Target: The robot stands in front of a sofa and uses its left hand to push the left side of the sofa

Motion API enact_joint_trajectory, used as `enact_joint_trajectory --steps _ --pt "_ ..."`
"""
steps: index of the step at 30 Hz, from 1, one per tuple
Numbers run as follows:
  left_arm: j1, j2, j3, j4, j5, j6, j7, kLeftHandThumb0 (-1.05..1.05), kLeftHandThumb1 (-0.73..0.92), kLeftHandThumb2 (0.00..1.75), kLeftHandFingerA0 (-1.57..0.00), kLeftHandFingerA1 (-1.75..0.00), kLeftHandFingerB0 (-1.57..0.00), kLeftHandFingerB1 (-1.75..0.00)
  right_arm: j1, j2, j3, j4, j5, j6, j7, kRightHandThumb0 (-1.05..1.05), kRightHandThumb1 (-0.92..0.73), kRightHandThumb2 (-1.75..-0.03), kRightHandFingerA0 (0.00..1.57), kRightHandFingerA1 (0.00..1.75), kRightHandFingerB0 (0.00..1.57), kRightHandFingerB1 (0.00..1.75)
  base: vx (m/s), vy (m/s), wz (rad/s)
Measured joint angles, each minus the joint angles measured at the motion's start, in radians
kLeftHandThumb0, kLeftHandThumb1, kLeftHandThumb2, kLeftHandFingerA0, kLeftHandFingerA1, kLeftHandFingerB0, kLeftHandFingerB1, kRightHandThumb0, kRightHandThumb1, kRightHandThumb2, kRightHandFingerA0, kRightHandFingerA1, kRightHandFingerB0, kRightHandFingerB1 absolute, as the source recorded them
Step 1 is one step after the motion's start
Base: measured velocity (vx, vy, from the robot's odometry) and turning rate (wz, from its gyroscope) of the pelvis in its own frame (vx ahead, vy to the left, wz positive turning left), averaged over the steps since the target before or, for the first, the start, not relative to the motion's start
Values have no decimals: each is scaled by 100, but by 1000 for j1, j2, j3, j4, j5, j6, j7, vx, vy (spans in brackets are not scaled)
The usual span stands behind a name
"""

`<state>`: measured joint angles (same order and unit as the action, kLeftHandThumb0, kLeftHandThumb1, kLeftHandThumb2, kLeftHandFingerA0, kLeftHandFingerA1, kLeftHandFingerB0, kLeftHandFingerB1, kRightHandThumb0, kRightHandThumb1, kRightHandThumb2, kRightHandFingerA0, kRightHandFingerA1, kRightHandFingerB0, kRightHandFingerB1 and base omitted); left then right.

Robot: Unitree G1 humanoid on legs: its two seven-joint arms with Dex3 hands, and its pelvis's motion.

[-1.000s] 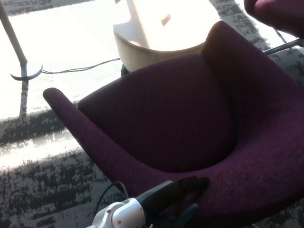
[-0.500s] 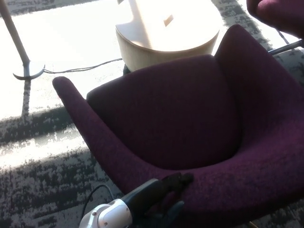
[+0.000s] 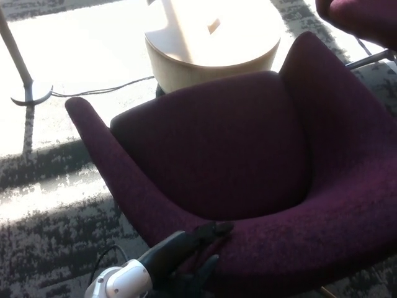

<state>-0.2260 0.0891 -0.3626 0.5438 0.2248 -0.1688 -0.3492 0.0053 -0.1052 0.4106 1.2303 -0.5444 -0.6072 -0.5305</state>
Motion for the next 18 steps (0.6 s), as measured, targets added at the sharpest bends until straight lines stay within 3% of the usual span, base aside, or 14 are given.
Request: enact_joint_trajectory --steps 5,6,7,8,9,10,18 --pt "4 37 59 22 -14 -12 -5 -87 79 121 0 -22 -2 -20 -3 0 0 0 0 1 0 -45 -65 -60 79 72 70 47 0 0 0" --pt "4 42 68 26 -16 -15 -6 -97 80 107 -8 -22 0 -17 -3 0 0 0 0 1 0 -46 -65 -59 80 74 72 48 0 0 0" --pt "4 48 83 35 -22 -21 -6 -97 80 107 -8 -22 0 -17 -3 0 1 1 0 1 0 -46 -65 -59 80 74 72 48 0 0 0" --pt "4 53 93 41 -25 -26 -6 -91 92 80 0 -27 0 -23 -3 0 1 2 0 1 0 -45 -65 -60 80 75 72 47 0 0 0" --pt "4 60 104 48 -30 -33 -6 -88 79 122 -1 -26 -2 -19 -3 0 3 3 -1 1 0 -45 -65 -60 79 73 71 47 0 0 0" --pt "4 65 112 52 -34 -38 -6 -95 80 121 -4 -26 -8 -15 -2 0 4 3 -1 1 0 -45 -65 -60 80 74 71 47 0 0 0" --pt "17 90 193 95 -60 -58 -3 -97 85 124 -5 -28 -8 -15 0 0 12 3 -3 3 -3 -48 -66 -60 78 74 72 47 0 0 0"
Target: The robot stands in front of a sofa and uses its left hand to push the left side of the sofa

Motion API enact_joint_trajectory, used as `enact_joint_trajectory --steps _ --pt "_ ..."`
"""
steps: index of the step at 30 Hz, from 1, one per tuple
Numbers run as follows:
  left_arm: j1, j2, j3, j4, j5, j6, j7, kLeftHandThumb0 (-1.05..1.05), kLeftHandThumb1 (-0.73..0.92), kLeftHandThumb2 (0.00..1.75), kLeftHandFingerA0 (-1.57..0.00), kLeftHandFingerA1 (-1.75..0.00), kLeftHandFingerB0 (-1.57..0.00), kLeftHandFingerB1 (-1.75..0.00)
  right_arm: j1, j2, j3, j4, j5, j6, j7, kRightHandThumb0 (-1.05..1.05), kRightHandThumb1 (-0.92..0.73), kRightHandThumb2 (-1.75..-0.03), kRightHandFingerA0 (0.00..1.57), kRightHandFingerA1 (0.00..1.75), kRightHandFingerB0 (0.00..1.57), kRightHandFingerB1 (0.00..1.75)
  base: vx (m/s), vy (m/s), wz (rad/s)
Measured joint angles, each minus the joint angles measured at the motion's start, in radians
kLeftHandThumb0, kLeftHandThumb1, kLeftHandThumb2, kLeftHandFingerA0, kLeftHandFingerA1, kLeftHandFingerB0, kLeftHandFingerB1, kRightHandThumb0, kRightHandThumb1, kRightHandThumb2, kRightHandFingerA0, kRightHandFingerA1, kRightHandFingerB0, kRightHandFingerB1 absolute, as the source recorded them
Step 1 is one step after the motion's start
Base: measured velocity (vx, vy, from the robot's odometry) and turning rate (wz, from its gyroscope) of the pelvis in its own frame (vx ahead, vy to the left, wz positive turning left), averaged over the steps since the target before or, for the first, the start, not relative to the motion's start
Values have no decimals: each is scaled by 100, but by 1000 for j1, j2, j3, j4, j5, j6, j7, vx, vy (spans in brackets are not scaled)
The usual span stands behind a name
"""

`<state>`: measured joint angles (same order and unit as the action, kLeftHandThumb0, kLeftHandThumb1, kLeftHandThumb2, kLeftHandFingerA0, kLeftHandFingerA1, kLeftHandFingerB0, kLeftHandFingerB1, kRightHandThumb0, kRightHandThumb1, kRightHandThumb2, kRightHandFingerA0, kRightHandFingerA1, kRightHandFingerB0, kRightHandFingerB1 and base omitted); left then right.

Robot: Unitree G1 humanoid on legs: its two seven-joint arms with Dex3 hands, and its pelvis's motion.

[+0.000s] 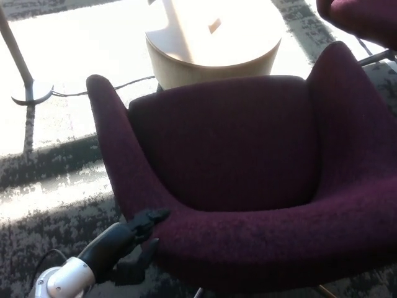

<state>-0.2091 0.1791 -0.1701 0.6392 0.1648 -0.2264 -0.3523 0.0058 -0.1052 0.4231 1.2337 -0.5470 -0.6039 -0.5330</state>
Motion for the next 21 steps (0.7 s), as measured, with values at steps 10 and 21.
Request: enact_joint_trajectory --steps 10,21 --pt "17 36 96 53 -38 -56 21 -88 76 120 0 -27 -1 -18 3 0 0 1 1 3 -1 -48 -66 -60 79 74 73 47 0 0 0" --pt "41 50 135 108 -80 -116 24 -92 87 125 -4 -24 -8 -14 10 0 3 4 -1 3 -14 -47 -66 -60 80 78 72 48 0 0 0"
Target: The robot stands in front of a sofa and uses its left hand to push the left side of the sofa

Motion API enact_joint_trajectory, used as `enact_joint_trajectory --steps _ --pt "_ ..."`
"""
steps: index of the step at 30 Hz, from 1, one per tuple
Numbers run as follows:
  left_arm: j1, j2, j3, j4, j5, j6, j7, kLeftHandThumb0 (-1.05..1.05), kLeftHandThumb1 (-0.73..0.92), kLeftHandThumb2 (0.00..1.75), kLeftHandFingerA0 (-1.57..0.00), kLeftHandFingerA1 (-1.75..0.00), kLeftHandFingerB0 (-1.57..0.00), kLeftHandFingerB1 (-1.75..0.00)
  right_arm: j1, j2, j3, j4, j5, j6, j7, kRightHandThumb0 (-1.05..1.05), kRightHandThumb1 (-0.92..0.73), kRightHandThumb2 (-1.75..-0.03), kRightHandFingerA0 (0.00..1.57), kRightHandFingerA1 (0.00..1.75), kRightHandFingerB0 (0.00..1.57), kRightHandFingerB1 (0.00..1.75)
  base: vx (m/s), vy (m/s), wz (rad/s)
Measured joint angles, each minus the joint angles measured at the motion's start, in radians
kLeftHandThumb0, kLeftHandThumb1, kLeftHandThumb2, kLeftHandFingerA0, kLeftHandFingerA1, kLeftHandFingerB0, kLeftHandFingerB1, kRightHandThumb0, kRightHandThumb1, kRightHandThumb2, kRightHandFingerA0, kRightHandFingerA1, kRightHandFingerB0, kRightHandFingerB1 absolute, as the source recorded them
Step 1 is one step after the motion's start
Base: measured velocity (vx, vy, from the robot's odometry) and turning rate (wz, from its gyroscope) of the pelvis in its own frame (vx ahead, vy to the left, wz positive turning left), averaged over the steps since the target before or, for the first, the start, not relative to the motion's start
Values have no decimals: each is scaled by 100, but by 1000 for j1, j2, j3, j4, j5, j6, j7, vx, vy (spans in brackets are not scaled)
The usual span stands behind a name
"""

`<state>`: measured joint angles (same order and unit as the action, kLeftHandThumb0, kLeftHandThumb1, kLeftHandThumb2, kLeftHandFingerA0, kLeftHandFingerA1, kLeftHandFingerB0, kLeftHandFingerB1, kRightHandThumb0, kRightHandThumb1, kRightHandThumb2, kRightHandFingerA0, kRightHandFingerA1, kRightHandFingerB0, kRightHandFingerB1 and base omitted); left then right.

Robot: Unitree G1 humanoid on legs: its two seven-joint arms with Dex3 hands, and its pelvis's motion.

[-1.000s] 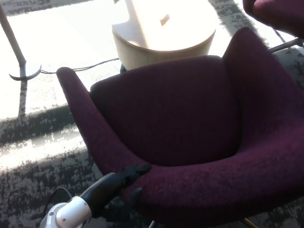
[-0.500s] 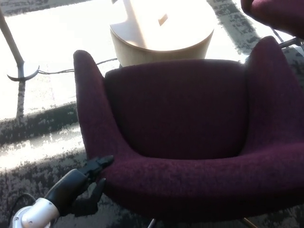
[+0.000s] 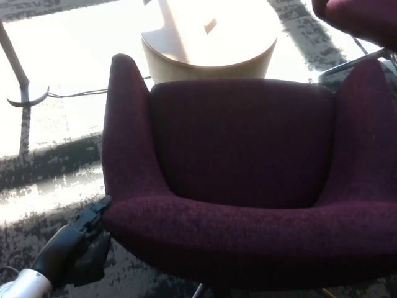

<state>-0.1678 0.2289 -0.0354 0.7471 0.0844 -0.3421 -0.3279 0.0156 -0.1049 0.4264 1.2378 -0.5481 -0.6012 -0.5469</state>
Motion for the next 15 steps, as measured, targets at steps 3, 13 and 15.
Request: enact_joint_trajectory --steps 3,13,15 --pt "3 2 2 19 -7 -20 0 -91 84 125 -2 -24 -6 -15 1 0 0 0 -1 0 -1 -45 -65 -59 81 82 73 49 0 0 0" --pt "15 3 15 73 -30 -73 -2 -94 83 124 -7 -22 -7 -12 9 0 5 3 -2 0 -10 -46 -66 -59 81 82 73 49 0 0 0" --pt "26 2 21 79 -35 -74 -3 -92 83 125 0 -21 0 -11 9 0 5 3 -2 0 -10 -46 -65 -59 81 84 75 49 0 0 0"
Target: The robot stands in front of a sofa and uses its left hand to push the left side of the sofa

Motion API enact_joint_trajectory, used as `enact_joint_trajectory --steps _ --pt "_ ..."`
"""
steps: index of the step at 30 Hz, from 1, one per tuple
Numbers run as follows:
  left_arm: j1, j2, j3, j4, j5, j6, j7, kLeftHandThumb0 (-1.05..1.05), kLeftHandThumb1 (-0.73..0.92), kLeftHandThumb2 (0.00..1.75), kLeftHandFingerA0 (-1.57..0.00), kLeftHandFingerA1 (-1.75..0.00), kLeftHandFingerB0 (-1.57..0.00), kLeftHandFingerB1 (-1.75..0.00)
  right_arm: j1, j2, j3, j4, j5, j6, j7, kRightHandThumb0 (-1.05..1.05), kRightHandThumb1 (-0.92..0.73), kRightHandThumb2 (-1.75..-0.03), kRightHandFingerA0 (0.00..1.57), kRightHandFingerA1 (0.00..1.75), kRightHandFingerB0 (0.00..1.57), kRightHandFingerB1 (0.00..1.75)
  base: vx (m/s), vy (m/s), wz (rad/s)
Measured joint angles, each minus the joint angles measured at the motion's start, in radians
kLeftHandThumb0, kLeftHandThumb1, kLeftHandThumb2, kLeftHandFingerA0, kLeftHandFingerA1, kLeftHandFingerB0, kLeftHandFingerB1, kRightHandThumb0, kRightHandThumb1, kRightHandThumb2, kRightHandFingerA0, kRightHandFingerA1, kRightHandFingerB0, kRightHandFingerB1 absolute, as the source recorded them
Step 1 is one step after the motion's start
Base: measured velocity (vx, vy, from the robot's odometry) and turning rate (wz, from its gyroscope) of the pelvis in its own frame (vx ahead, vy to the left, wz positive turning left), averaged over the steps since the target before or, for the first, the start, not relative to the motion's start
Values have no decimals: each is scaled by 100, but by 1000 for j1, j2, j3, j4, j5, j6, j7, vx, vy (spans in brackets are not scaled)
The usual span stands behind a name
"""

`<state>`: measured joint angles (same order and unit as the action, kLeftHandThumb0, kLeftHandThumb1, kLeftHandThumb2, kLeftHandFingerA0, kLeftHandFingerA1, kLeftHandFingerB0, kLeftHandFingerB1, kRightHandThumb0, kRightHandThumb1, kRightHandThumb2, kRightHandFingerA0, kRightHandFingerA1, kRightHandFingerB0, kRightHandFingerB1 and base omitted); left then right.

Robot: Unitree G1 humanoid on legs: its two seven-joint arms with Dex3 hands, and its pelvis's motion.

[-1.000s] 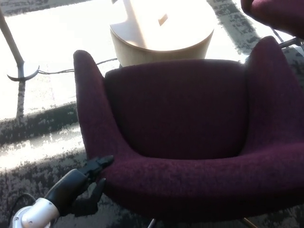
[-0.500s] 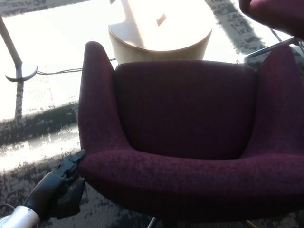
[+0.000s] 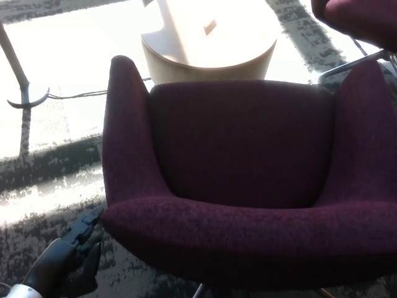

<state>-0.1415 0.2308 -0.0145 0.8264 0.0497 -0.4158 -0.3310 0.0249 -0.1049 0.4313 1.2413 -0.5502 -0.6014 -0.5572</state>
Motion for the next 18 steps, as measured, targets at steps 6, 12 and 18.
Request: enact_joint_trajectory --steps 6,12,18 --pt "69 -27 57 30 -36 0 -18 -94 89 126 0 -18 0 -9 6 0 0 1 0 -1 -6 -48 -67 -60 78 70 70 46 0 0 0" --pt "142 -47 120 97 -77 -25 -41 -84 84 123 0 -24 0 -17 8 2 -4 1 2 1 -6 -47 -66 -60 79 76 72 46 0 0 0" --pt "196 -68 145 152 -103 -67 -64 -89 86 124 0 -21 0 -14 12 6 -7 2 5 1 -5 -47 -66 -60 78 74 72 46 0 0 0"
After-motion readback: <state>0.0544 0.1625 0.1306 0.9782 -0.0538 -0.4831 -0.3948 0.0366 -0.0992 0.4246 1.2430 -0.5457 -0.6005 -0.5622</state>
